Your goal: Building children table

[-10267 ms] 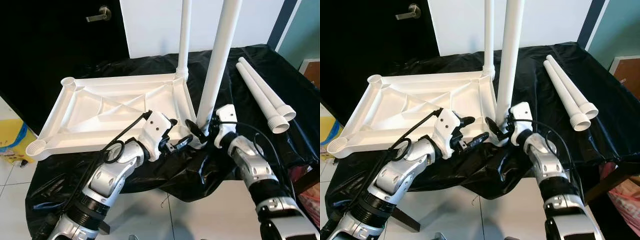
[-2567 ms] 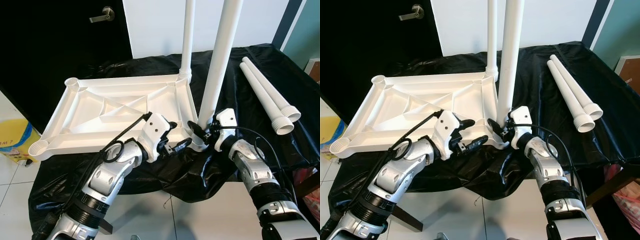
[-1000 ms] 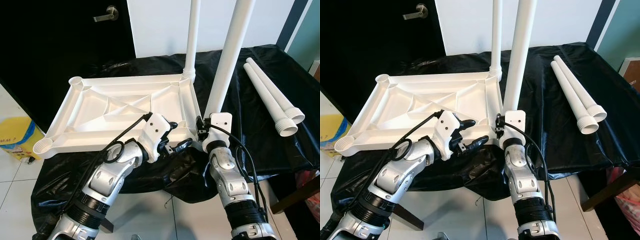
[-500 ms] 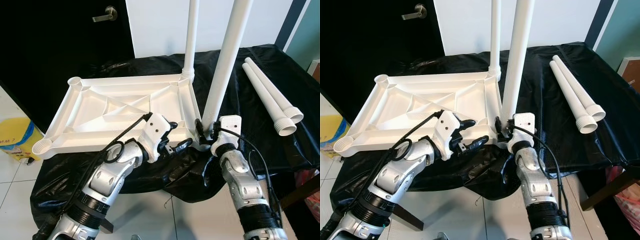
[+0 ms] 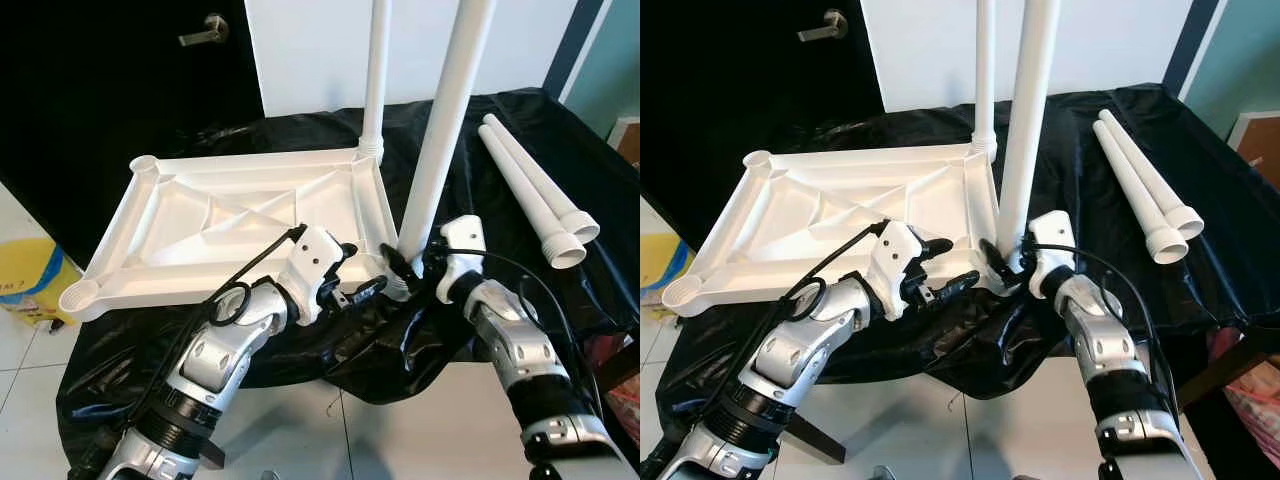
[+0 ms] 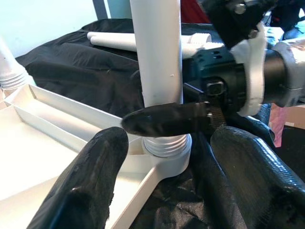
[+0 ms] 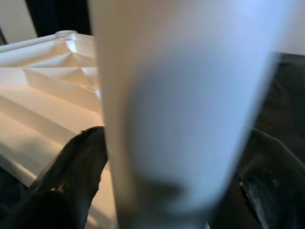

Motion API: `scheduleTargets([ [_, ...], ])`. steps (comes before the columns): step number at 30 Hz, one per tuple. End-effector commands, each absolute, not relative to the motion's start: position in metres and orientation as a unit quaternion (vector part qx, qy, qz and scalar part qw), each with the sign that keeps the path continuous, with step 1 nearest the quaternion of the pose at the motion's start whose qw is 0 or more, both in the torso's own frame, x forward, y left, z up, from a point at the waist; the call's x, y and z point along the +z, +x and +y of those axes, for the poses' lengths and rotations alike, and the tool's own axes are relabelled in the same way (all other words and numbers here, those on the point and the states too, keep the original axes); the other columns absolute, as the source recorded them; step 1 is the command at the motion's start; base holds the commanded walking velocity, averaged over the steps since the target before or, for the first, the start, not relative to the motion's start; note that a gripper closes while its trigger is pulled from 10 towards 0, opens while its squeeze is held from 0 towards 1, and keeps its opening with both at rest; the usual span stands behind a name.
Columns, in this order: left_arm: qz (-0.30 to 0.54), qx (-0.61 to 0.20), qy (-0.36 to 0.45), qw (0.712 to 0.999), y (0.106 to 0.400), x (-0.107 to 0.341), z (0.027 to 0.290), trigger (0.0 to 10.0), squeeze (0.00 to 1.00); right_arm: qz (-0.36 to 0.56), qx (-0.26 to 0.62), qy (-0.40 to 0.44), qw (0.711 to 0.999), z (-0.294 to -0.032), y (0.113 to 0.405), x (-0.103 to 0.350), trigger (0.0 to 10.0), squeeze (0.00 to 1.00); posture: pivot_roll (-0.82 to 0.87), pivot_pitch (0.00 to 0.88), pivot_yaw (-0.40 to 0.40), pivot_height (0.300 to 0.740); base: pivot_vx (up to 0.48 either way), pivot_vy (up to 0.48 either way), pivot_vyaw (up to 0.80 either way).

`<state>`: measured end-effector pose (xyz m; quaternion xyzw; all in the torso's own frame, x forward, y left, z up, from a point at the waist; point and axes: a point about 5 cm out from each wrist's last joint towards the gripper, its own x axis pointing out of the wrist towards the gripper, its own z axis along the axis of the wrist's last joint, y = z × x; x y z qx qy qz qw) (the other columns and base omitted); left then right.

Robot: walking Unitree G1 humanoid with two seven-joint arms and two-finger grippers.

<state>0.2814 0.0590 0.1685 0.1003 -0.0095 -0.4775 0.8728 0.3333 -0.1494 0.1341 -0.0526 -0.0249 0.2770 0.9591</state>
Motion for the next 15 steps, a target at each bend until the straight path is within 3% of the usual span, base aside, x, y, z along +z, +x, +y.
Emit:
scheduleTargets([
  [1,-0.005,-0.494,0.109,0.863,0.2809,0.1680,0.0600,10.0,0.00,-0.017,0.291,-0.060,0.955,-0.1459,0.3347,0.1306,4.6,0.00,-0.12,0.000,0.035,0.740,0.000,0.000,0.00],
  [2,-0.005,-0.494,0.109,0.863,0.2809,0.1680,0.0600,10.0,0.00,-0.017,0.291,-0.060,0.955,-0.1459,0.3347,0.1306,4.6,0.00,-0.12,0.000,0.035,0.740,0.000,0.000,0.00],
  [3,-0.006,-0.494,0.110,0.862,0.2809,0.1685,0.0600,10.0,0.00,-0.014,0.296,-0.060,0.953,-0.1450,0.3359,0.1294,0.0,0.00,-0.12,0.000,0.036,0.740,0.000,0.000,0.00],
  [15,-0.006,-0.491,0.113,0.864,0.2816,0.1697,0.0633,10.0,0.00,0.001,0.302,-0.059,0.952,-0.1503,0.3373,0.1223,0.0,0.00,-0.11,0.000,0.038,0.740,0.000,0.000,0.00],
])
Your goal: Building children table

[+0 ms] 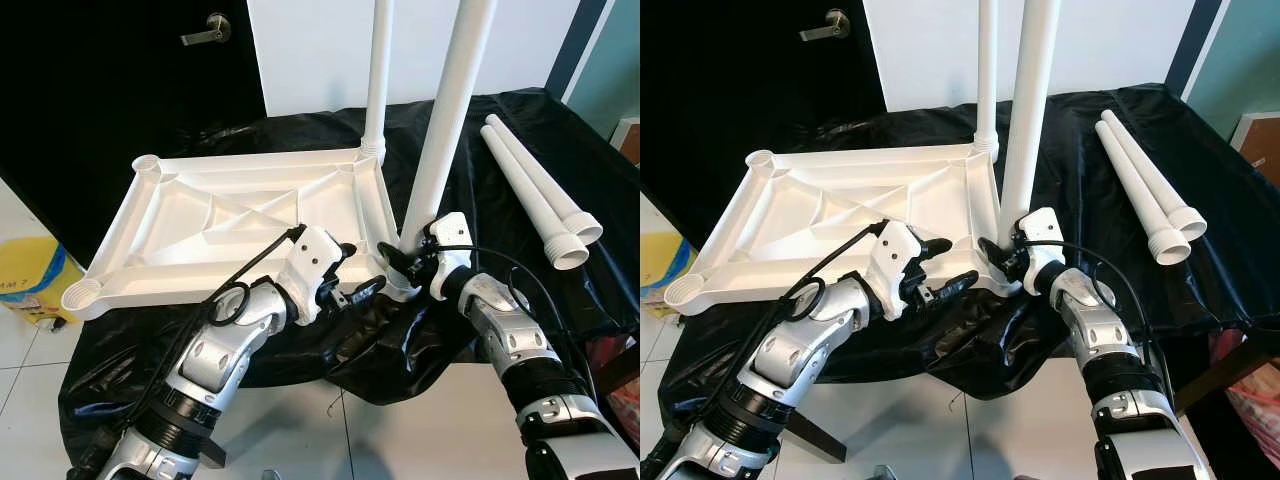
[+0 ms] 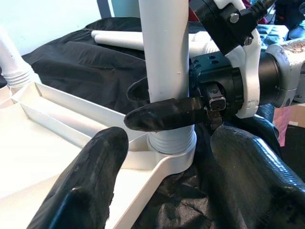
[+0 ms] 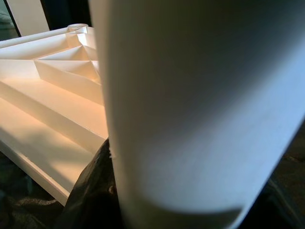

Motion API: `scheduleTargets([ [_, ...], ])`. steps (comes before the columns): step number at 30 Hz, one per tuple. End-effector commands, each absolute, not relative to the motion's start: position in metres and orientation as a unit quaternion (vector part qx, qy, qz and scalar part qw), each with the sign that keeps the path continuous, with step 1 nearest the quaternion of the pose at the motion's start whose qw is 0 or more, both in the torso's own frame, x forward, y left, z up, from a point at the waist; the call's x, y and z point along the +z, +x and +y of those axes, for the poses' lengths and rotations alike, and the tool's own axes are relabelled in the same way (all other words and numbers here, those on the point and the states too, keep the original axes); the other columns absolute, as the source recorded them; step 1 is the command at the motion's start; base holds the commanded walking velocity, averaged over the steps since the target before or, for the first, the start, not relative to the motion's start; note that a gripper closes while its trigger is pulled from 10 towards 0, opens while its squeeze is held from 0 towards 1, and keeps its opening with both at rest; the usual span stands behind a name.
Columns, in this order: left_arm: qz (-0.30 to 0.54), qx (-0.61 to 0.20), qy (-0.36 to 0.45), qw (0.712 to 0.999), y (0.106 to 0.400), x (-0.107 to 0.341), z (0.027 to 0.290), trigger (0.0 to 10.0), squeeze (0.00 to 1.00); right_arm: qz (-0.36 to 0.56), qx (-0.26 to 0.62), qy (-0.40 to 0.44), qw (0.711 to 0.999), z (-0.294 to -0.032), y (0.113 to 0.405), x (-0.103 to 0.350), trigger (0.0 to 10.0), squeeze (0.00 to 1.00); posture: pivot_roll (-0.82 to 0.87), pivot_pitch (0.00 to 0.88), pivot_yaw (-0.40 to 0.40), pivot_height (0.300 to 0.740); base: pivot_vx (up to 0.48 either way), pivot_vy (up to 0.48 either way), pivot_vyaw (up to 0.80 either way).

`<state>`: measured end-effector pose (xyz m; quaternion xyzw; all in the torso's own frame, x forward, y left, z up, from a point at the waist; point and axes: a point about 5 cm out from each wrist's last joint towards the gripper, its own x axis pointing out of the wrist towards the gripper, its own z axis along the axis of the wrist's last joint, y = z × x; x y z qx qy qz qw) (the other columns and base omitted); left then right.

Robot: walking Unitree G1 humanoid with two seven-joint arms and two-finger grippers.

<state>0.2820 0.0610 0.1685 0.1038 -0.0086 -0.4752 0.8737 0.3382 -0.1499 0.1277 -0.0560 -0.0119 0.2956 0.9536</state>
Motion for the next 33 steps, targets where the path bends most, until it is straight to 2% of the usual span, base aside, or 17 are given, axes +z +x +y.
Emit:
scheduleTargets([
  [1,-0.006,-0.491,0.113,0.864,0.281,0.170,0.063,10.0,0.00,0.004,0.300,-0.059,0.952,-0.152,0.337,0.121,0.0,0.00,-0.11,0.000,0.038,0.740,0.000,0.000,0.00],
  [3,-0.006,-0.491,0.113,0.864,0.281,0.170,0.063,10.0,0.00,0.004,0.300,-0.059,0.952,-0.152,0.337,0.121,0.0,0.00,-0.11,0.000,0.038,0.740,0.000,0.000,0.00],
  [4,-0.006,-0.491,0.113,0.864,0.281,0.170,0.063,10.0,0.00,0.006,0.293,-0.055,0.954,-0.153,0.337,0.119,10.0,0.00,-0.12,0.000,0.042,0.740,0.000,0.000,0.00],
  [15,-0.006,-0.492,0.113,0.863,0.282,0.170,0.062,10.0,0.00,0.006,0.248,-0.055,0.967,-0.152,0.335,0.116,10.0,0.00,-0.12,0.000,0.037,0.740,0.000,0.000,0.00],
  [21,-0.004,-0.490,0.113,0.864,0.280,0.168,0.062,10.0,0.00,0.016,0.128,-0.026,0.991,-0.147,0.330,0.109,10.0,0.00,-0.11,0.000,0.031,0.740,0.000,0.000,0.00],
  [30,-0.001,-0.493,0.111,0.863,0.279,0.166,0.062,10.0,0.00,0.015,0.019,-0.010,1.000,-0.139,0.318,0.107,10.0,0.00,-0.12,0.000,0.030,0.740,0.000,0.000,0.00],
  [33,-0.001,-0.495,0.110,0.862,0.279,0.166,0.061,10.0,0.00,0.012,-0.064,-0.006,0.998,-0.141,0.313,0.106,10.0,0.00,-0.12,0.000,0.029,0.740,0.000,0.000,0.00],
])
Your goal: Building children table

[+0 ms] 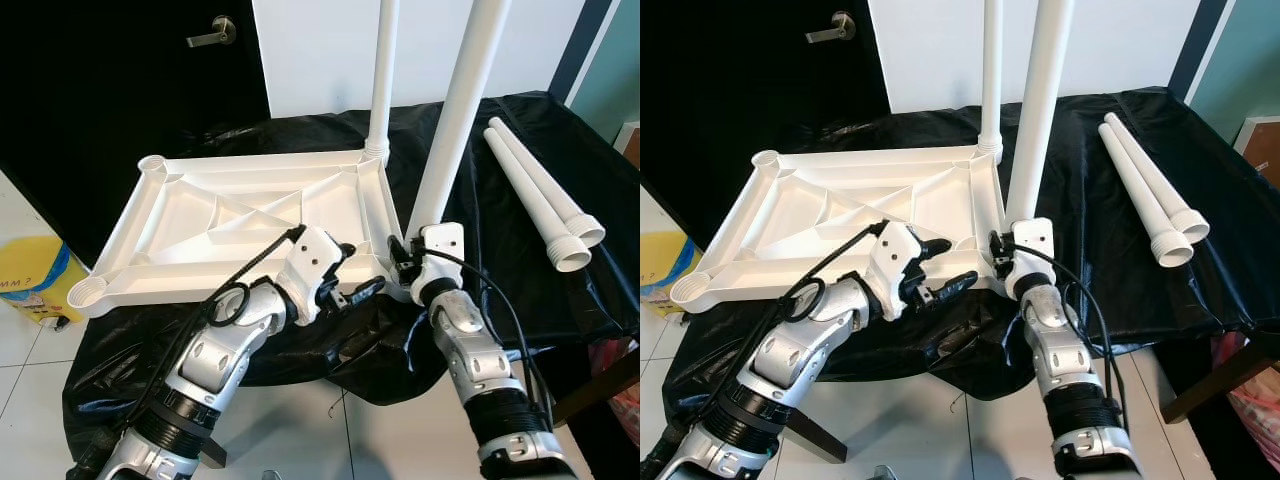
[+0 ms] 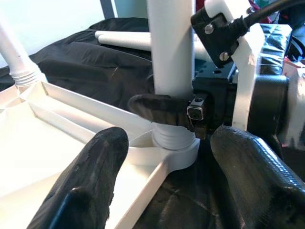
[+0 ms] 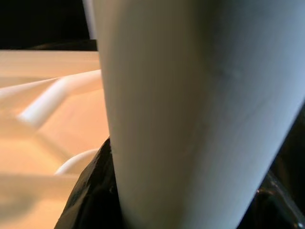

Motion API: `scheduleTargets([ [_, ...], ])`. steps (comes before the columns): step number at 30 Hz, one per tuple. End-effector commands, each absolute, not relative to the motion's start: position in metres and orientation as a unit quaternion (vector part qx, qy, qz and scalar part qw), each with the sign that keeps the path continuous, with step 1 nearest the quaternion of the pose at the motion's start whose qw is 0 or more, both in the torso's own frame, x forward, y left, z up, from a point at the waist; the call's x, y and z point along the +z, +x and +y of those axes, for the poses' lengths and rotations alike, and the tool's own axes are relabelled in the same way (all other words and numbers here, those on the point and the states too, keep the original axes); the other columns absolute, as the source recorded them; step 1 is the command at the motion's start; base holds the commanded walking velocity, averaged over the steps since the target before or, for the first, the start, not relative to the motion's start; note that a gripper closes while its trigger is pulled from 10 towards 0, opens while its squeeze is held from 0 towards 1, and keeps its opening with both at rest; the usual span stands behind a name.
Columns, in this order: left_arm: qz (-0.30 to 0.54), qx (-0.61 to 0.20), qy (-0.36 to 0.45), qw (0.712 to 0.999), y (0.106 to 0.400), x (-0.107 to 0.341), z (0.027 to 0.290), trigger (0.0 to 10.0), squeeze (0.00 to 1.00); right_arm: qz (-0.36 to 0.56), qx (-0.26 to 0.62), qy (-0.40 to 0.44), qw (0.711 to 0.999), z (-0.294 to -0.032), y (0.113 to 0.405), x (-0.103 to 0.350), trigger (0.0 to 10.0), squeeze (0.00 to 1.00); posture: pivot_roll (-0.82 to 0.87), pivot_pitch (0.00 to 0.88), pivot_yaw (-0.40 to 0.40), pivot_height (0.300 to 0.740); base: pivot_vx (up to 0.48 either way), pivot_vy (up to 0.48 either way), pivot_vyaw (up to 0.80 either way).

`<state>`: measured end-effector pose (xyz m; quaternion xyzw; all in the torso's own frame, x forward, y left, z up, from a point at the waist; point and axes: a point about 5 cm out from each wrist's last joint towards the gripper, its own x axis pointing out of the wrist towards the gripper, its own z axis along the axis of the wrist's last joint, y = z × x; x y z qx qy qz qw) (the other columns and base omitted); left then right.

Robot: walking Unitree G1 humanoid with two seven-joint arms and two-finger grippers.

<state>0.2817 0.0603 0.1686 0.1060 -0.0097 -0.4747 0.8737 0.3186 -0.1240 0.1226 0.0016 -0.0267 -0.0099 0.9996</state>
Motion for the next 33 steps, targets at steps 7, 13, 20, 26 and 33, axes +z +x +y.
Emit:
scheduleTargets([
  [7,-0.002,-0.500,0.112,0.859,0.279,0.166,0.058,10.0,0.00,0.001,-0.054,0.008,0.999,-0.124,0.309,0.112,10.0,0.00,-0.12,0.000,0.028,0.740,0.000,0.000,0.00],
  [13,-0.003,-0.499,0.114,0.859,0.279,0.166,0.060,10.0,0.00,0.006,-0.049,0.010,0.999,-0.117,0.307,0.112,10.0,0.00,-0.12,0.000,0.029,0.740,0.000,0.000,0.00],
  [20,-0.002,-0.500,0.115,0.859,0.278,0.166,0.060,10.0,0.00,0.000,-0.049,0.007,0.999,-0.116,0.307,0.115,10.0,0.00,-0.12,0.000,0.032,0.740,0.000,0.000,0.00],
  [26,-0.003,-0.500,0.115,0.858,0.278,0.166,0.060,10.0,0.00,-0.003,-0.054,0.003,0.999,-0.120,0.307,0.116,10.0,0.62,-0.12,0.000,0.033,0.740,0.000,0.000,0.00],
  [33,-0.003,-0.501,0.115,0.858,0.278,0.166,0.059,10.0,0.00,-0.035,-0.013,0.018,0.999,-0.134,0.298,0.119,10.0,1.00,-0.13,0.000,0.032,0.740,0.000,0.000,0.00],
])
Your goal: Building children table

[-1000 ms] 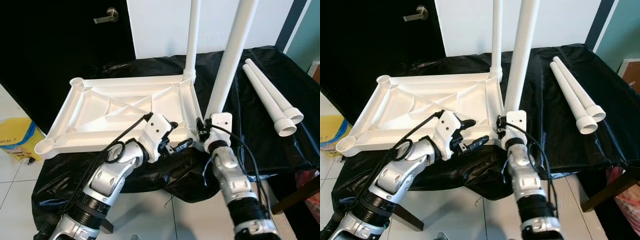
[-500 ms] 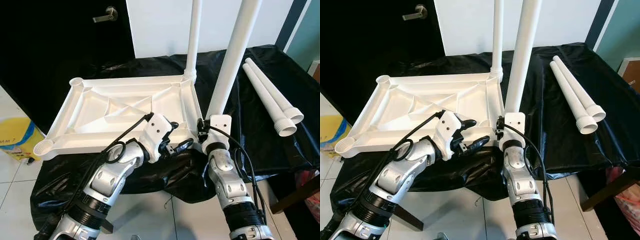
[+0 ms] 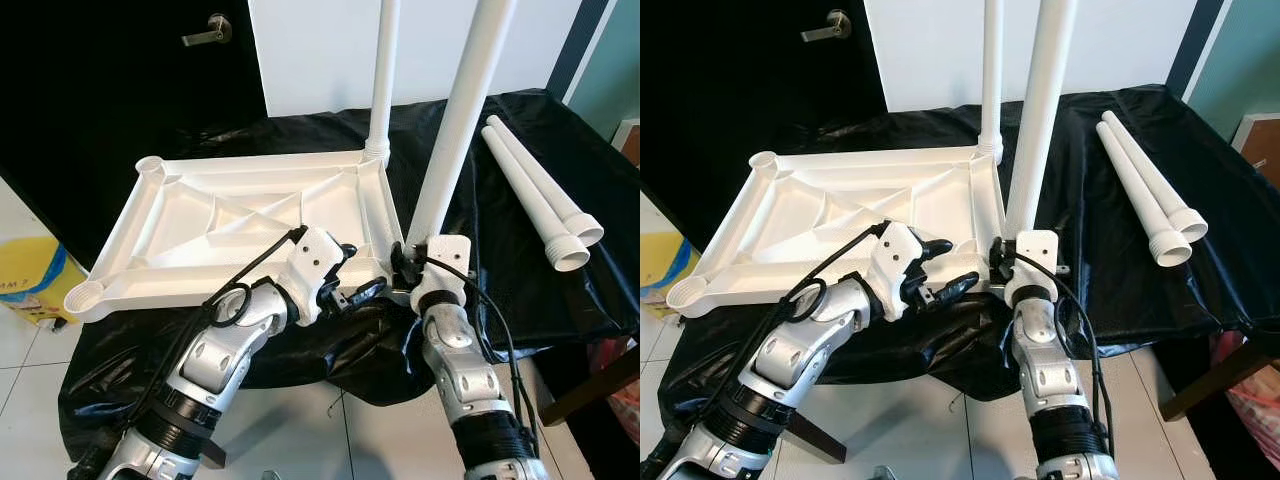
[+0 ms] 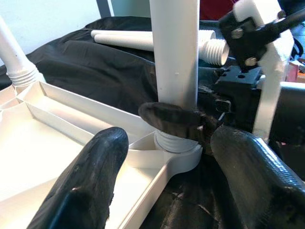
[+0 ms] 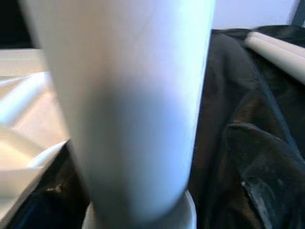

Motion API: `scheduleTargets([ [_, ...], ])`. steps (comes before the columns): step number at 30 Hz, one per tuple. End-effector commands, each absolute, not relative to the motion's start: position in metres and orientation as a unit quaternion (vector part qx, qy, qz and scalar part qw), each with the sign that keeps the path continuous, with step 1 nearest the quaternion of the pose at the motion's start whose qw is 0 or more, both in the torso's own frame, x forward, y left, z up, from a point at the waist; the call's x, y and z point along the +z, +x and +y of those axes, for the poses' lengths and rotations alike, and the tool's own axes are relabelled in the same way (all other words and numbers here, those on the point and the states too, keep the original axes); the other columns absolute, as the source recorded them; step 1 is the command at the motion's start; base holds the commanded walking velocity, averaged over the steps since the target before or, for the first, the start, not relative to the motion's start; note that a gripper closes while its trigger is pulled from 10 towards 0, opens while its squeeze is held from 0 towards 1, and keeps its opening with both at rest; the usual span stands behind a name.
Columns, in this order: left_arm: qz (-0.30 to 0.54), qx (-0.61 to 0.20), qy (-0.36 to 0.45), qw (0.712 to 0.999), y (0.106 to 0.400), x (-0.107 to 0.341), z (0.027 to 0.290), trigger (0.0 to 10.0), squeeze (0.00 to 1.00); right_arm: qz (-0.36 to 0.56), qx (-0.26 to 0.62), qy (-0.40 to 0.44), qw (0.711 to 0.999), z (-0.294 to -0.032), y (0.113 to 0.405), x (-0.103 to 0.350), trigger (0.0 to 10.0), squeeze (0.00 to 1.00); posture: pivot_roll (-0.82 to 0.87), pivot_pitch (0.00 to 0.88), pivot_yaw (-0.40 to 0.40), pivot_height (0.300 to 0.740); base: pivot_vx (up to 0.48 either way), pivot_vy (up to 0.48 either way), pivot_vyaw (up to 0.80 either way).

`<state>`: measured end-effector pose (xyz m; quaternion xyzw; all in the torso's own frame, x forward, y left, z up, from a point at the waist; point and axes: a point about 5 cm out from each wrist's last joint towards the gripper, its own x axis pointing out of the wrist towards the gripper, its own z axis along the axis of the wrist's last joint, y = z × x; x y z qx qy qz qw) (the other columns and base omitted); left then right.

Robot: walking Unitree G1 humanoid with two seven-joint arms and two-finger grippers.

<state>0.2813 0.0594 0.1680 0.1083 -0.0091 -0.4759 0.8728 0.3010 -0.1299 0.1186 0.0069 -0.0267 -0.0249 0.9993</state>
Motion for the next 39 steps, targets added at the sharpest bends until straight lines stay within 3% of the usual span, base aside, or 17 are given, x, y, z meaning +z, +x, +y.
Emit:
scheduleTargets([
  [1,-0.003,-0.501,0.115,0.858,0.278,0.166,0.059,10.0,0.00,-0.035,-0.013,0.018,0.999,-0.134,0.298,0.119,10.0,1.00,-0.13,0.000,0.032,0.740,0.000,0.000,0.00],
  [3,-0.003,-0.501,0.115,0.858,0.278,0.166,0.059,10.0,0.00,-0.035,-0.013,0.018,0.999,-0.134,0.298,0.119,10.0,1.00,-0.13,0.000,0.032,0.740,0.000,0.000,0.00],
  [4,-0.003,-0.501,0.115,0.858,0.278,0.166,0.059,10.0,0.00,-0.036,0.006,0.020,0.999,-0.135,0.297,0.119,10.0,0.19,-0.13,0.000,0.034,0.740,0.000,0.000,0.00],
  [6,-0.003,-0.501,0.115,0.858,0.278,0.166,0.059,10.0,0.00,-0.036,0.006,0.020,0.999,-0.135,0.297,0.119,10.0,0.19,-0.13,0.000,0.034,0.740,0.000,0.000,0.00],
  [7,-0.002,-0.501,0.115,0.858,0.278,0.165,0.059,10.0,0.00,-0.033,0.044,0.017,0.998,-0.138,0.297,0.118,10.0,0.00,-0.13,0.000,0.039,0.740,0.000,0.000,0.00],
  [9,-0.002,-0.501,0.115,0.858,0.278,0.165,0.059,10.0,0.00,-0.033,0.044,0.017,0.998,-0.138,0.297,0.118,10.0,0.00,-0.13,0.000,0.039,0.740,0.000,0.000,0.00],
  [13,0.001,-0.504,0.117,0.856,0.279,0.165,0.059,10.0,0.00,-0.032,0.171,-0.004,0.985,-0.140,0.304,0.121,10.0,0.00,-0.14,0.000,0.050,0.740,0.000,0.000,0.00],
  [21,0.001,-0.503,0.118,0.856,0.280,0.166,0.060,10.0,0.00,-0.023,0.291,-0.048,0.955,-0.136,0.315,0.126,10.0,0.00,-0.13,0.000,0.052,0.740,0.000,0.000,0.00],
  [22,0.000,-0.502,0.118,0.857,0.281,0.166,0.060,10.0,0.00,-0.021,0.294,-0.058,0.954,-0.137,0.318,0.125,8.6,0.00,-0.13,0.000,0.049,0.740,0.000,0.000,0.00],
  [24,0.000,-0.502,0.118,0.857,0.281,0.167,0.060,10.0,0.00,-0.020,0.298,-0.065,0.952,-0.138,0.319,0.125,8.6,0.00,-0.13,0.000,0.049,0.740,0.000,0.000,0.00],
  [25,0.000,-0.500,0.118,0.858,0.281,0.167,0.061,10.0,0.00,-0.014,0.300,-0.068,0.951,-0.139,0.321,0.124,0.0,0.00,-0.12,0.000,0.045,0.740,0.000,0.000,0.00],
  [39,-0.001,-0.489,0.119,0.864,0.280,0.167,0.064,10.0,0.00,0.012,0.303,-0.068,0.950,-0.146,0.322,0.111,0.0,0.00,-0.10,0.000,0.033,0.740,0.000,0.000,0.00],
])
